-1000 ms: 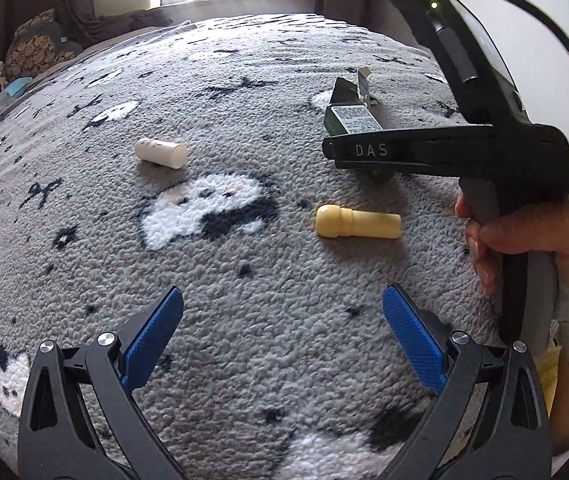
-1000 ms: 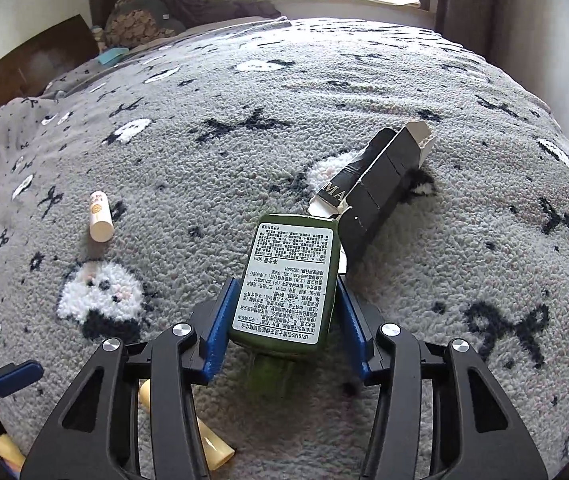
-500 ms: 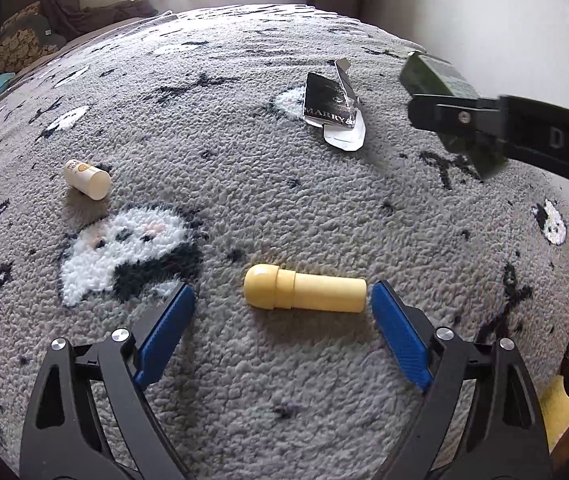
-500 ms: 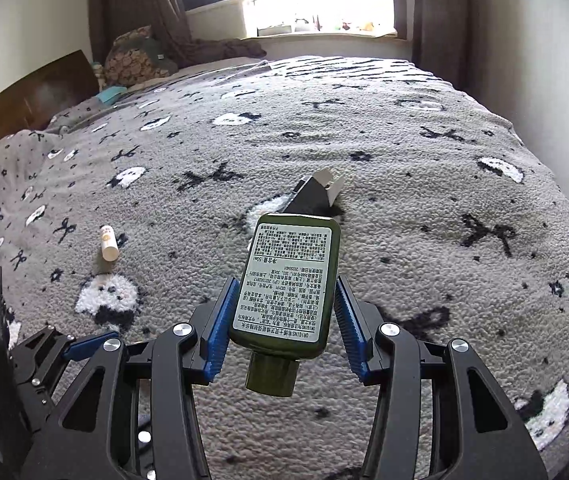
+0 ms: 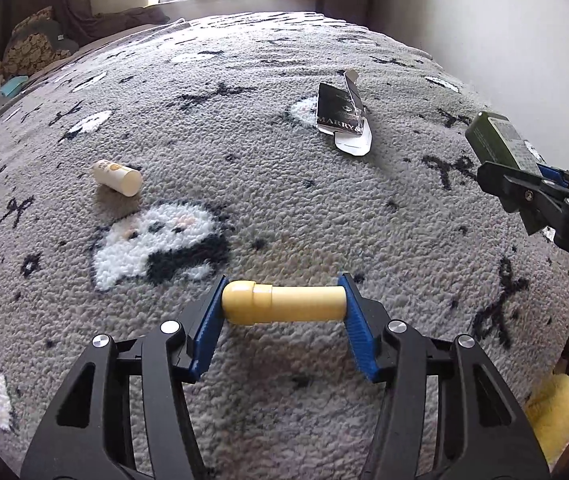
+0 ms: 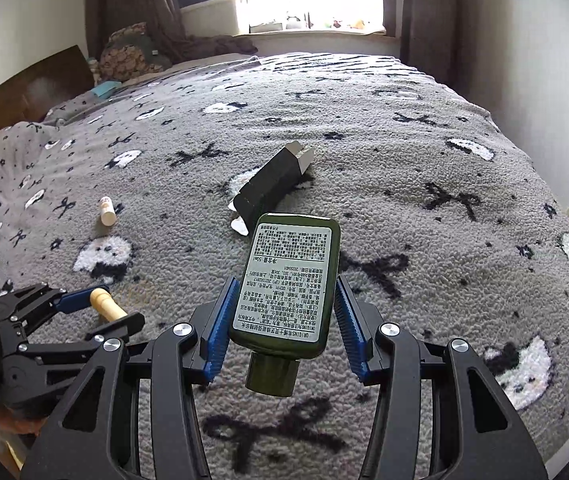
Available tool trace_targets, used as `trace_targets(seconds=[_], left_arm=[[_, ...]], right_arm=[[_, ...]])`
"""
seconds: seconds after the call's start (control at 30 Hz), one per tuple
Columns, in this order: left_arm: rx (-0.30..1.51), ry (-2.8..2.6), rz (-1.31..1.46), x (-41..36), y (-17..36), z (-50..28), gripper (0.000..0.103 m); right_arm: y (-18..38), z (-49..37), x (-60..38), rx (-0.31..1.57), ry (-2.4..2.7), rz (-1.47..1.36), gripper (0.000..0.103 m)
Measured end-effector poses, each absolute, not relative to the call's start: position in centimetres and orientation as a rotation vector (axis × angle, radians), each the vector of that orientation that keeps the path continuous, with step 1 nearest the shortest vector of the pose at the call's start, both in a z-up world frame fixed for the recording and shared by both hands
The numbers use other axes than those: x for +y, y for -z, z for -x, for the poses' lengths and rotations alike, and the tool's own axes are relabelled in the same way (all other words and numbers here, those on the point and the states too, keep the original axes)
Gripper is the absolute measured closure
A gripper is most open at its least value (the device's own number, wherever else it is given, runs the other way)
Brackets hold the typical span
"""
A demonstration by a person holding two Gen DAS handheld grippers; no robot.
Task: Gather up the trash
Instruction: 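Grasp the green bottle with the right gripper while the left gripper grasps the yellow cylinder, then carry the yellow cylinder and green bottle down over the bed edge toward the bin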
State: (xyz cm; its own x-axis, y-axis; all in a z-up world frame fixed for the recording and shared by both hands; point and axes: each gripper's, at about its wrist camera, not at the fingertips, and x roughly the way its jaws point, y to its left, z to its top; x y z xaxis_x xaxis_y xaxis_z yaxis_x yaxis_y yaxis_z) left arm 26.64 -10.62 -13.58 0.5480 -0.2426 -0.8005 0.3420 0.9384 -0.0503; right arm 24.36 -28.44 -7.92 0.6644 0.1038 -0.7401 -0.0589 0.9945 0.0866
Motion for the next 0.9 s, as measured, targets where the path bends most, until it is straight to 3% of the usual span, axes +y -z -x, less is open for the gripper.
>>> trace_targets(seconds=[0.43,0.9], left_arm=[[0.790,0.318,-0.080,-6.6,7.6,-18.4,0.050],[0.712,0.291,-0.086,-3.8,6.0,-8.4,0.050]], right_arm=[[4.8,-16.0,-26.4,0.772,-0.115,-0.039,0.054],[4.2,-7.5,-23.8,0.730,-0.157,-0.027,0.054]])
